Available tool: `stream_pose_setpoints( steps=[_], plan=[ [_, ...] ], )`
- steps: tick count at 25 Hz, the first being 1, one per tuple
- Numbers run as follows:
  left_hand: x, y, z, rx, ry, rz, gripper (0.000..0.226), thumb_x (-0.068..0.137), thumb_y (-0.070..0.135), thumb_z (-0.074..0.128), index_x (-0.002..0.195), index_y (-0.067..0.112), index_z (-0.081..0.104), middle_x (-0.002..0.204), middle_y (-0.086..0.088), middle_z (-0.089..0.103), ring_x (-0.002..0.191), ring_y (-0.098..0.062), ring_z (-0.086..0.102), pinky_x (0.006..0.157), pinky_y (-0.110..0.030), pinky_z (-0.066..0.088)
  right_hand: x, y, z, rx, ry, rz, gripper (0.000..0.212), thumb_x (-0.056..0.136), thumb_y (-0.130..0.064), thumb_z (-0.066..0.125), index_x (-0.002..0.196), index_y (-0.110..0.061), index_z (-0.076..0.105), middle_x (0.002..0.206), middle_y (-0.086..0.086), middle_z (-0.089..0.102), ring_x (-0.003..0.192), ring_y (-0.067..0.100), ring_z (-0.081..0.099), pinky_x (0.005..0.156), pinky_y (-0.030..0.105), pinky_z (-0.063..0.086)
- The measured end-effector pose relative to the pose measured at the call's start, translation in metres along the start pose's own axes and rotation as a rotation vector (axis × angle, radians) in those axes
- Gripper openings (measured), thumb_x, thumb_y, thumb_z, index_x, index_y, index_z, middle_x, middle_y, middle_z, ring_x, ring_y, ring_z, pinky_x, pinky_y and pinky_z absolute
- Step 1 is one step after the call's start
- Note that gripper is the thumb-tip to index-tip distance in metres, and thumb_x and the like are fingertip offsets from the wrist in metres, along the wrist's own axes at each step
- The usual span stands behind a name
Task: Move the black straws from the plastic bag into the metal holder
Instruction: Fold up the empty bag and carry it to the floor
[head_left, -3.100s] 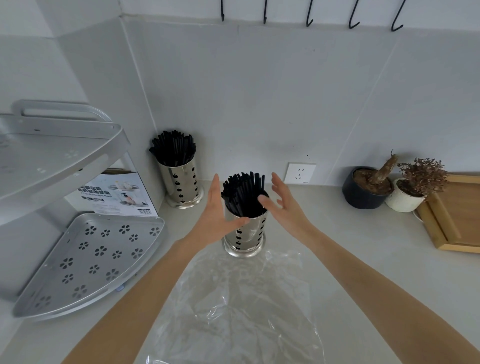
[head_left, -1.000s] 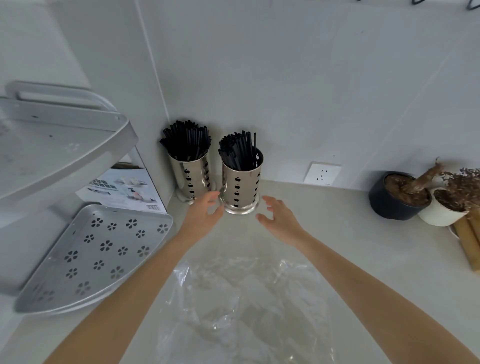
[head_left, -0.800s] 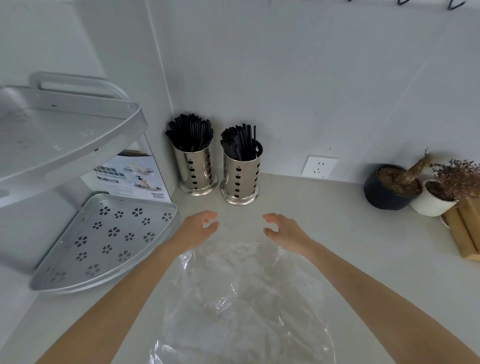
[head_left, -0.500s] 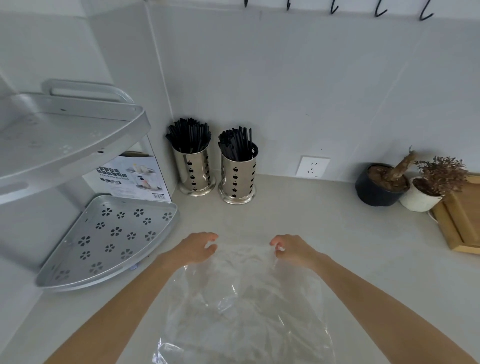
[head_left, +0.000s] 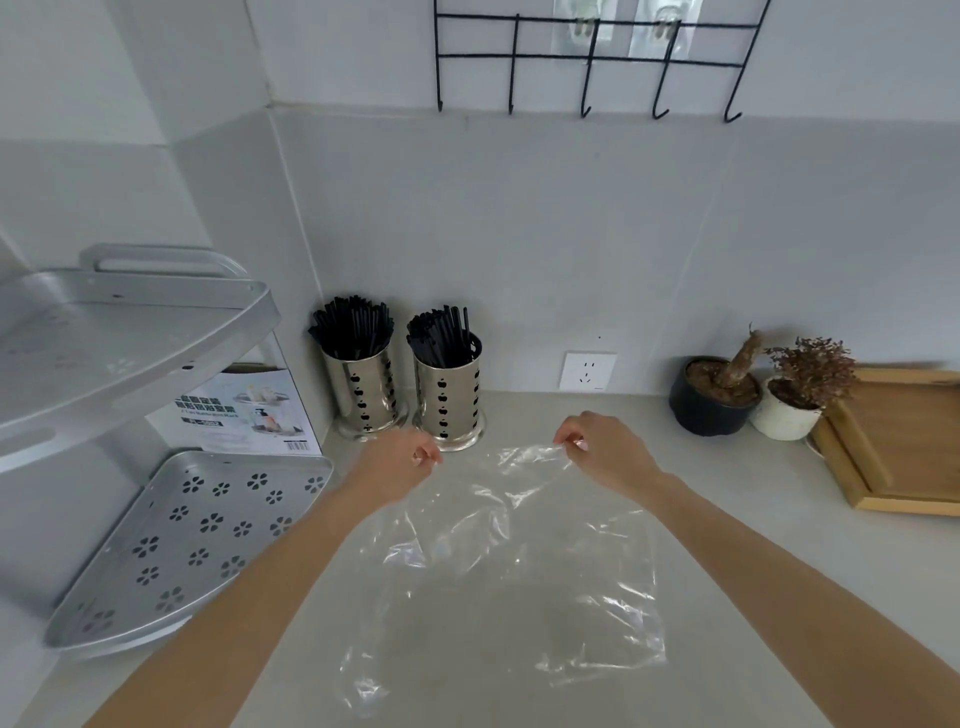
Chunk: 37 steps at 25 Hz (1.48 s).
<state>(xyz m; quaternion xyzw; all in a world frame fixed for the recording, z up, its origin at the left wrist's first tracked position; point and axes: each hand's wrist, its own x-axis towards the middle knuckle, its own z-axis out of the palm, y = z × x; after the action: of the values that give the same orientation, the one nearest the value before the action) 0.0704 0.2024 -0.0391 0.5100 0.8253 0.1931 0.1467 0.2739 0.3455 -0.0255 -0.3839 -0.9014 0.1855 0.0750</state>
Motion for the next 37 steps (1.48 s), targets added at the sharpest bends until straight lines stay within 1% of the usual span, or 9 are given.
stream_pose_setpoints(
  steps=[6,13,17,21,23,26,29,33,37],
  plan=[
    [0.005,0.025,-0.031,0.117,0.299,0.137,0.019,0.086,0.023,0.054,0.098,0.016,0.067,0.090,0.000,0.046,0.100,-0.022,0.046,0.083,-0.026,0.032,-0.010,-0.016,-0.058,-0.170,0.270,-0.139,0.026,0.092,-0.015,0.042,0.103,-0.017,0.066,0.103,0.004,0.063,0.092,0.024,0.060,0.068,0.026,0.038],
    [-0.013,0.038,-0.031,-0.098,0.356,0.041,0.022,0.091,0.022,0.047,0.103,0.012,0.062,0.091,-0.009,0.069,0.080,-0.021,0.060,0.069,-0.029,0.046,-0.046,-0.034,-0.074,-0.207,0.371,-0.212,0.026,0.091,-0.013,0.043,0.105,-0.015,0.066,0.105,0.004,0.063,0.096,0.025,0.059,0.069,0.023,0.031],
    [-0.027,0.028,-0.014,-0.298,0.288,-0.085,0.029,0.092,0.021,0.042,0.103,0.003,0.061,0.097,-0.015,0.069,0.081,-0.017,0.056,0.064,-0.021,0.040,-0.072,-0.049,-0.061,-0.206,0.102,-0.251,0.027,0.091,-0.016,0.042,0.108,-0.020,0.063,0.107,-0.002,0.060,0.094,0.022,0.060,0.069,0.024,0.036],
    [-0.050,0.009,0.005,-0.621,0.289,-0.254,0.020,0.091,0.020,0.047,0.100,0.004,0.054,0.100,-0.015,0.061,0.093,-0.030,0.061,0.086,-0.046,0.052,-0.104,-0.076,-0.023,-0.136,-0.182,-0.345,0.026,0.090,-0.019,0.045,0.110,-0.021,0.061,0.110,-0.002,0.059,0.096,0.021,0.059,0.076,0.028,0.041],
    [-0.063,0.003,0.012,-0.721,0.320,-0.312,0.012,0.088,0.012,0.052,0.098,0.008,0.046,0.099,-0.011,0.051,0.092,-0.030,0.060,0.076,-0.040,0.057,-0.114,-0.090,-0.003,-0.064,-0.267,-0.385,0.024,0.090,-0.024,0.047,0.111,-0.022,0.060,0.108,-0.002,0.059,0.096,0.018,0.058,0.075,0.026,0.038],
    [-0.087,-0.014,0.022,-0.760,0.324,-0.381,0.019,0.087,-0.001,0.048,0.098,0.011,0.039,0.093,-0.005,0.044,0.071,-0.018,0.059,0.045,-0.012,0.051,-0.121,-0.109,0.026,0.108,-0.375,-0.386,0.022,0.091,-0.029,0.047,0.107,-0.022,0.061,0.106,-0.002,0.059,0.095,0.016,0.058,0.079,0.029,0.043],
    [-0.103,-0.038,0.031,-0.792,0.317,-0.466,0.026,0.086,-0.008,0.043,0.102,0.012,0.038,0.091,-0.006,0.044,0.064,-0.012,0.057,0.044,-0.017,0.051,-0.112,-0.105,0.050,0.264,-0.317,-0.260,0.024,0.092,-0.023,0.045,0.109,-0.020,0.062,0.108,0.002,0.061,0.095,0.017,0.059,0.083,0.029,0.044],
    [-0.117,-0.061,0.039,-0.777,0.252,-0.540,0.054,0.083,-0.014,0.041,0.129,0.011,0.029,0.080,0.000,0.046,0.063,-0.015,0.055,0.052,-0.024,0.047,-0.087,-0.071,0.078,0.419,-0.136,0.169,0.032,0.091,-0.013,0.039,0.116,-0.013,0.058,0.118,0.011,0.059,0.107,0.024,0.056,0.088,0.028,0.043],
    [-0.124,-0.074,0.054,-0.791,0.200,-0.659,0.062,0.084,-0.009,0.046,0.138,0.006,0.020,0.102,-0.010,0.053,0.073,-0.022,0.055,0.058,-0.024,0.044,-0.081,-0.032,0.104,0.470,-0.248,0.550,0.036,0.092,-0.021,0.042,0.126,-0.010,0.048,0.126,0.010,0.052,0.112,0.028,0.054,0.093,0.030,0.041]
  ],
)
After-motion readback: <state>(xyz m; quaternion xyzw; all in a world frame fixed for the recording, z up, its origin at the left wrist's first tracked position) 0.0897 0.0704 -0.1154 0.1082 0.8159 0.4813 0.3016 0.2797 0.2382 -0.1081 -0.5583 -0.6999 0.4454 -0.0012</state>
